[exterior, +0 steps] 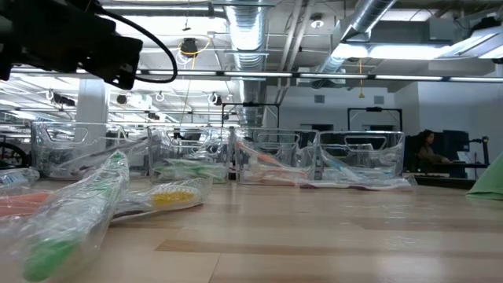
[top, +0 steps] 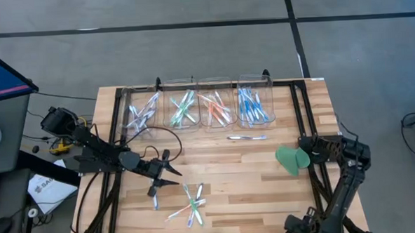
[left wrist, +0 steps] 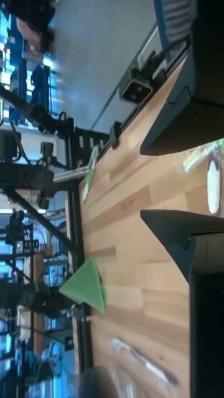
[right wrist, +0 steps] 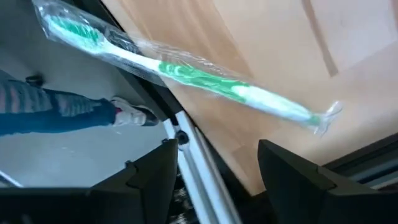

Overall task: Pick & Place Toothbrushes
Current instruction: Put the green toothbrush into the middle left transparent bin

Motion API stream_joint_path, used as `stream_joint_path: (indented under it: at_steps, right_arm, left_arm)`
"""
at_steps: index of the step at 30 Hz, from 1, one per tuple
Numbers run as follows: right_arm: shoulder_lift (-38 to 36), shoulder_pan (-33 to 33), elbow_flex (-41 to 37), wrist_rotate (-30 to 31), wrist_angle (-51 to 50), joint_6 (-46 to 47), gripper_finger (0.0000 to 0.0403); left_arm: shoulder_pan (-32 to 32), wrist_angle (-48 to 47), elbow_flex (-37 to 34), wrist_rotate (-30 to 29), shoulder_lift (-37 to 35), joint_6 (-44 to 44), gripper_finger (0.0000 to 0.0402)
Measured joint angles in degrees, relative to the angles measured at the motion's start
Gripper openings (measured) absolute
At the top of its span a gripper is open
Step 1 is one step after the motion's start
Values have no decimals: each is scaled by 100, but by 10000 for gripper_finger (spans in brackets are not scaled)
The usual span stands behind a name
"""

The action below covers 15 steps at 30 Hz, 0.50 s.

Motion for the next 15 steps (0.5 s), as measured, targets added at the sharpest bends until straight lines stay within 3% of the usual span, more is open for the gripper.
stream_joint_path:
  at_steps: [15]
  right_arm:
    - [0, -107, 0, 651, -368, -2570, 216]
  left_arm:
    - [208, 11, 0, -146, 0, -481, 144]
